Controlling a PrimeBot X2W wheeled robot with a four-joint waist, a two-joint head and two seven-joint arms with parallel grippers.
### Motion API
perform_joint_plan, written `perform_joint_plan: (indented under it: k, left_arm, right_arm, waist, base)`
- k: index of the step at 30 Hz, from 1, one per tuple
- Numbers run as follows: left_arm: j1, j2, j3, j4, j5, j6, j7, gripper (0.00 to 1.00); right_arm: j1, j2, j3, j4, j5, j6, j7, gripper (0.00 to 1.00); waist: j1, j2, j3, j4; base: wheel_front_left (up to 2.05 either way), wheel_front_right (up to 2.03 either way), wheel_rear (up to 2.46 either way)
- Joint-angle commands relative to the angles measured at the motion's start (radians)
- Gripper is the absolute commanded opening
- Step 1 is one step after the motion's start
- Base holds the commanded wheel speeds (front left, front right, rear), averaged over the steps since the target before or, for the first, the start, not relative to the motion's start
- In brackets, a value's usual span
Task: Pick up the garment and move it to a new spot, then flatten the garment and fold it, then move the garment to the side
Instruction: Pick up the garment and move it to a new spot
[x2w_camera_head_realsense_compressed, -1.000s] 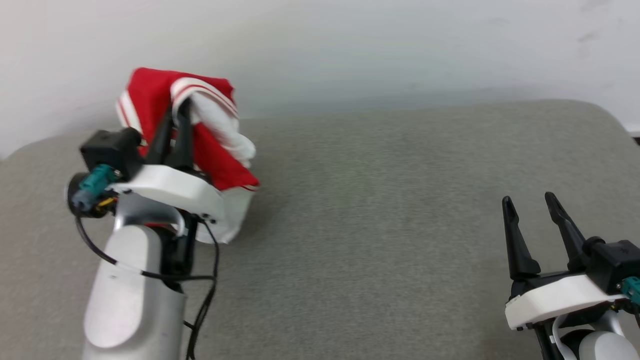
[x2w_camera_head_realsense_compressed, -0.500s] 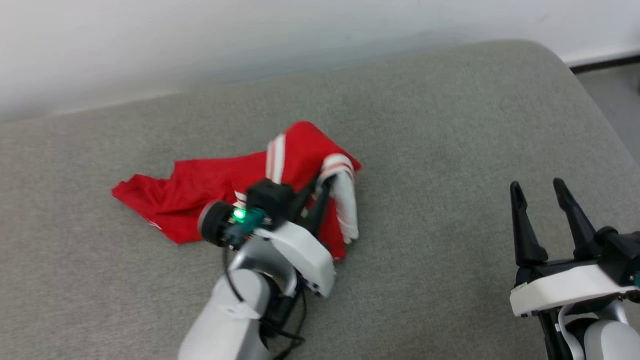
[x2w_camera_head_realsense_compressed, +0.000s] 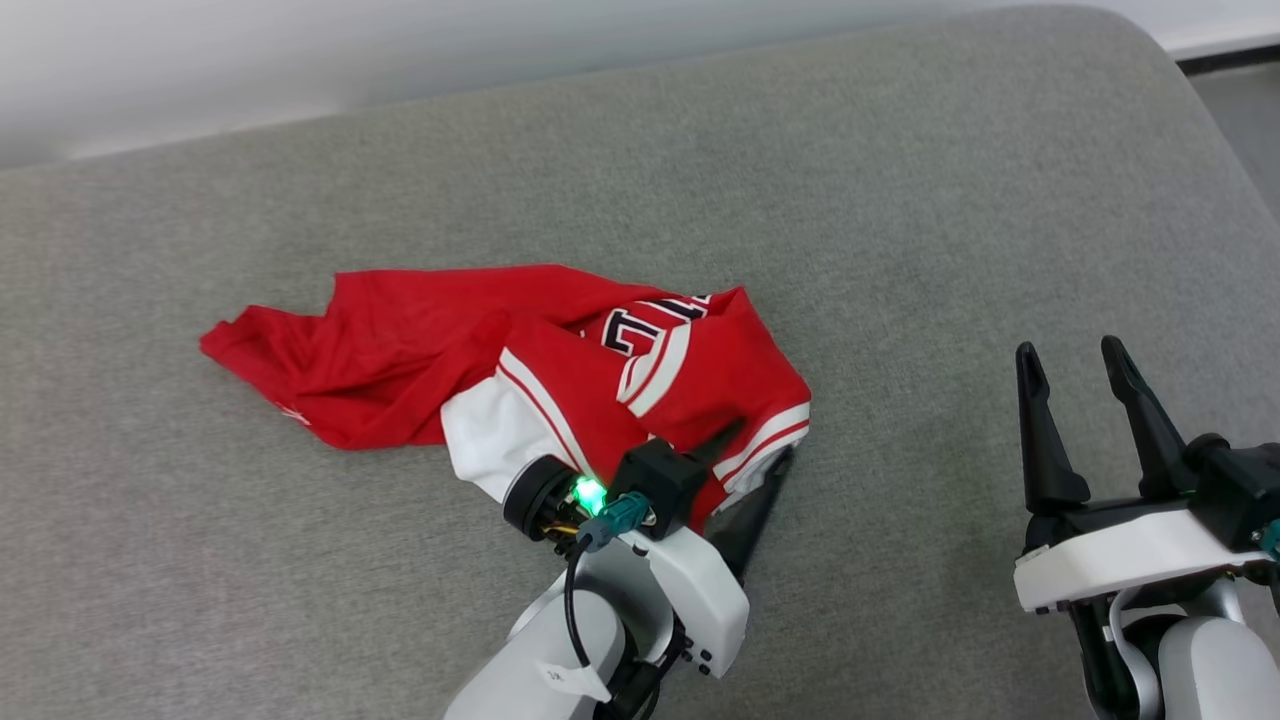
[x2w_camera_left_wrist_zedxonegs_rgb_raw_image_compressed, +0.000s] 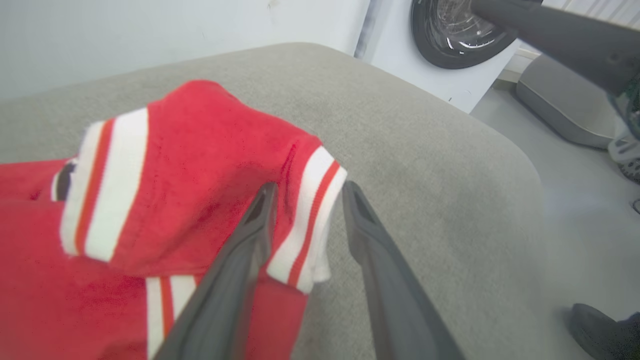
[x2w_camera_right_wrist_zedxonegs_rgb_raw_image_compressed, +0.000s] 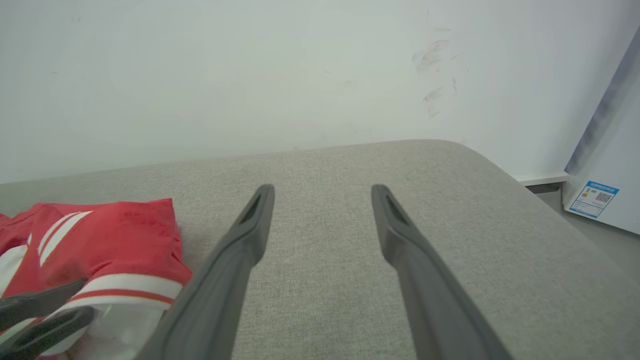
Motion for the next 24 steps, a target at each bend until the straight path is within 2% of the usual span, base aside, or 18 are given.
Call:
perform_joint_plan:
  k: [1,5,9,17,24]
  left_arm:
    - [-0.014,0.000,-0.004,-0.002,-0.002,0.008,-0.020,1.00]
    - [-0.018,0.000,-0.013,-0.009,-0.037,0.047,-0.113,1.00]
    - [0.003,0.000,0.008,-0.017,-0.066,0.104,-0.156,1.00]
    - [0.090,0.021,0.141,-0.046,-0.079,0.213,-0.178,1.00]
    - [0.212,0.071,0.273,-0.130,-0.054,0.264,-0.178,1.00]
  right_arm:
    - [-0.001,0.001,-0.003,0.003,-0.005,0.000,-0.002,1.00]
    - [0.025,0.001,-0.013,0.009,-0.024,0.000,0.015,1.00]
    - [0.058,0.001,-0.020,-0.001,-0.038,0.000,0.037,1.00]
    - [0.129,0.001,-0.025,-0.026,-0.041,0.000,0.076,1.00]
    - [0.179,0.001,-0.024,-0.056,-0.041,0.000,0.106,1.00]
  waist:
    - [-0.0001,-0.0001,-0.019,0.014]
    - [-0.0001,-0.0001,-0.076,0.047]
    - [-0.0001,-0.0001,-0.138,0.075]
    - [-0.0001,-0.0001,-0.222,0.111]
    - [-0.0001,-0.0001,-0.259,0.138]
  base:
    - [0.00,0.00,0.00]
    - [0.00,0.00,0.00]
    - [0.00,0.00,0.00]
    - [0.00,0.00,0.00]
    - [0.00,0.00,0.00]
